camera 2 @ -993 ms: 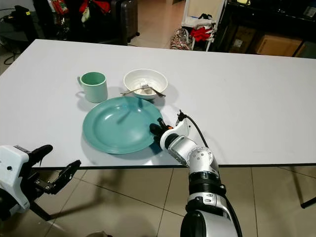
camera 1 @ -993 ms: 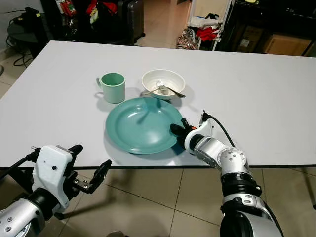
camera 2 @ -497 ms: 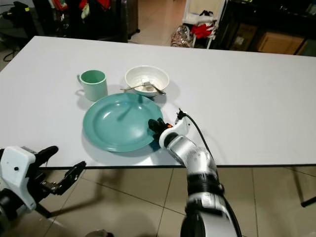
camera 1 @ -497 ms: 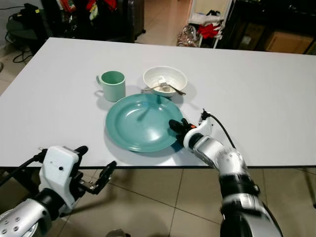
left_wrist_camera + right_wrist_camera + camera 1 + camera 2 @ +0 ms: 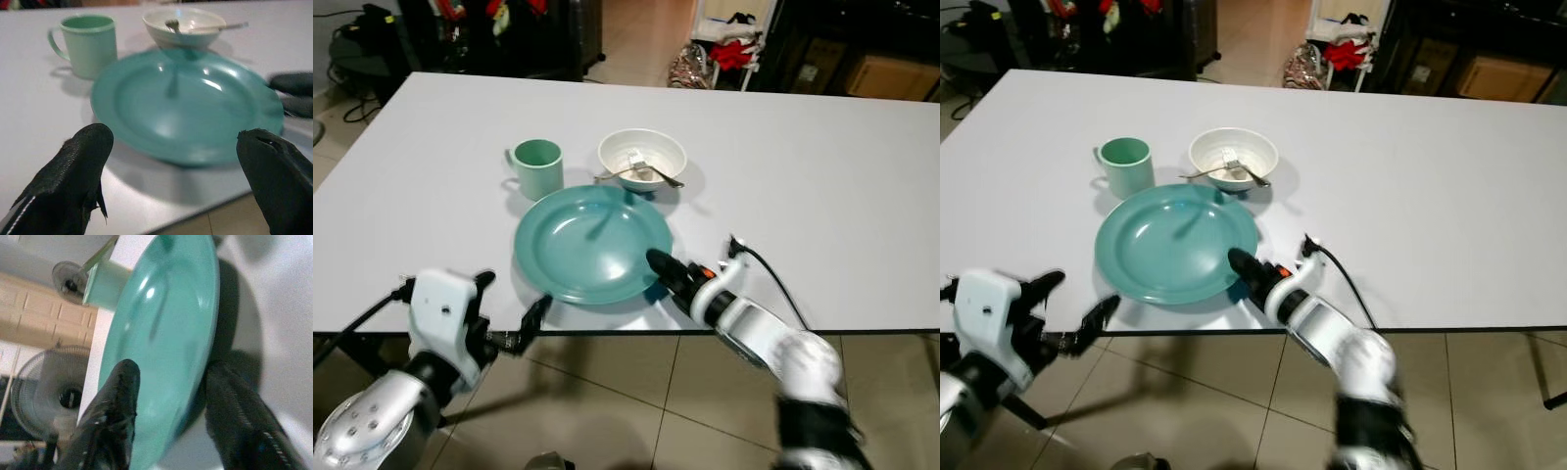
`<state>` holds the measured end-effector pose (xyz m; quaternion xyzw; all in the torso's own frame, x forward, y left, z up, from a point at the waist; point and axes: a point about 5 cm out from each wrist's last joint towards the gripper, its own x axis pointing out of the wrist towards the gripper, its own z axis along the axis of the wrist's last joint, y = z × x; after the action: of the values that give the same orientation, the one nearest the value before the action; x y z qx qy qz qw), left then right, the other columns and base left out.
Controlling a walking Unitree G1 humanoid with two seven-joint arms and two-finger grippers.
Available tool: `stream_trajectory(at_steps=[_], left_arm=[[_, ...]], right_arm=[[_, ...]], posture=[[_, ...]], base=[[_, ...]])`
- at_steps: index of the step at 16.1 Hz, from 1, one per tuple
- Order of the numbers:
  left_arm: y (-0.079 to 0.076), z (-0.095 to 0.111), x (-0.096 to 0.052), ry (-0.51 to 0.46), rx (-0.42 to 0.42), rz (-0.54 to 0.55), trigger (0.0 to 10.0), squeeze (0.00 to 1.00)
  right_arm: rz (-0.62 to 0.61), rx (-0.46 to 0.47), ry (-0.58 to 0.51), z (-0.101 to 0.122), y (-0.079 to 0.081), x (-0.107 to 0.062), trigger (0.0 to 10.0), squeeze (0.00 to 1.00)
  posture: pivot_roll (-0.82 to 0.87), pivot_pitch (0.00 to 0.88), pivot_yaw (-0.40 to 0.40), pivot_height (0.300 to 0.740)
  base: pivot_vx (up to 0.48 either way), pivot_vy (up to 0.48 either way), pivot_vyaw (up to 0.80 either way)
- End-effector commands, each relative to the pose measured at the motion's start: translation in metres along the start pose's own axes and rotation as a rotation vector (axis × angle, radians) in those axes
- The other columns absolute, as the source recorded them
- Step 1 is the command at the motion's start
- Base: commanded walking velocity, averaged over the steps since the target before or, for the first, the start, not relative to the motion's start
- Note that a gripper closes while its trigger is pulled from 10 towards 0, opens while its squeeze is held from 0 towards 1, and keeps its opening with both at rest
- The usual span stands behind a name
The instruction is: Setting the table
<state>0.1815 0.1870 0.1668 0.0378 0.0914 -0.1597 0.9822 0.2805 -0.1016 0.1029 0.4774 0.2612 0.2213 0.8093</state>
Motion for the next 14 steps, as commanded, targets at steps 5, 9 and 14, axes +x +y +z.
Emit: stream_trajectory(at_steps=[5,9,14], left_arm=[[-0.003,0.001,0.016,-0.043,-0.027,0.040,10.0,0.00],[-0.006,0.004,0.022,-0.085,-0.055,0.086,10.0,0.00],[-0.003,0.016,0.028,-0.149,-0.004,0.203,10.0,0.00]], right_arm=[[0.021,-0.157,-0.013,0.015,0.010,-0.051,10.0,1.00],[0.042,-0.320,-0.007,0.021,0.023,-0.083,10.0,1.00],[-0.087,-0.774,-0.166,0.043,0.049,-0.073,10.0,1.00]], posture=[[0.03,0.002,-0.014,0.740],[0.01,0.000,-0.008,0.740],[0.01,0.000,0.002,0.740]], base=[[0.000,0.000,0.00],[0.000,0.000,0.00],[0.000,0.000,0.00]])
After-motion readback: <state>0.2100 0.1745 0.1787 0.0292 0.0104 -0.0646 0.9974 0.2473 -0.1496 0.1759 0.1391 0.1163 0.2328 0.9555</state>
